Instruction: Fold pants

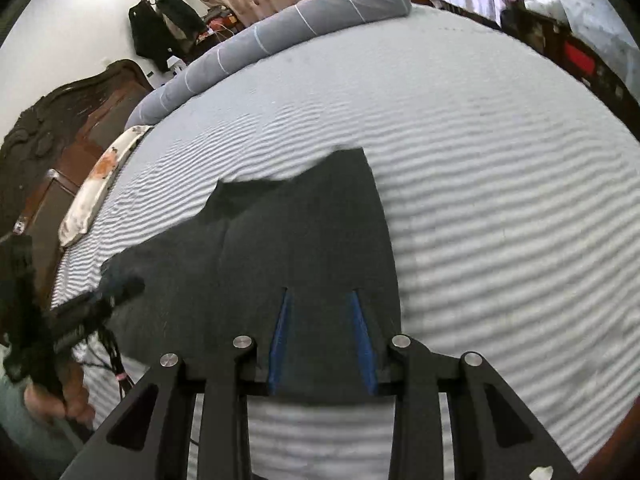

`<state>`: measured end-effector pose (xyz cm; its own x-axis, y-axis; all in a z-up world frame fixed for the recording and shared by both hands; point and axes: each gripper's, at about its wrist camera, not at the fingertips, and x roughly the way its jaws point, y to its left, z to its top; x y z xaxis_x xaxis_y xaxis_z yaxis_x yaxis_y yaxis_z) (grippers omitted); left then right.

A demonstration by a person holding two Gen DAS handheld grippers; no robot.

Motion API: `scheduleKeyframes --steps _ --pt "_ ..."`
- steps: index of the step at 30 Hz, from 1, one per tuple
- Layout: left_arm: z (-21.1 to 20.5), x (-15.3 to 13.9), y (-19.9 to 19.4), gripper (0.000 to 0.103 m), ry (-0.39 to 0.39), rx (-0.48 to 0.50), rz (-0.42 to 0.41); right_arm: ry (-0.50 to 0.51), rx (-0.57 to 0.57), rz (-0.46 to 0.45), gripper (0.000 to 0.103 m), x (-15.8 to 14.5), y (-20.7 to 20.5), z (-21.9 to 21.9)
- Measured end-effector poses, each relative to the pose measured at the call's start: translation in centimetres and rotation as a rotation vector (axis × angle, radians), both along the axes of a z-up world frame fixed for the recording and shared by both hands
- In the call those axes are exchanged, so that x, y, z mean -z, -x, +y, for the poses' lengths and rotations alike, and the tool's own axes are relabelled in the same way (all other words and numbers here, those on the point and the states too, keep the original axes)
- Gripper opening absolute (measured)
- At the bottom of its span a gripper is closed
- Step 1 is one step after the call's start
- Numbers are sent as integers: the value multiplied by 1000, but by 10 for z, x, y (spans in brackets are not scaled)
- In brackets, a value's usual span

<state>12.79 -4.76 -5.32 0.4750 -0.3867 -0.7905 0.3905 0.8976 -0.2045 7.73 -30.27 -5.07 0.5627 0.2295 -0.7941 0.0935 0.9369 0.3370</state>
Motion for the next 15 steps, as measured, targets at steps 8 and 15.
scheduleKeyframes --steps 8,15 --pt "-15 31 -28 20 -41 -5 49 78 -13 14 29 11 -78 1" --pt "-15 60 -54 19 -64 -23 108 131 -16 122 24 54 -121 1"
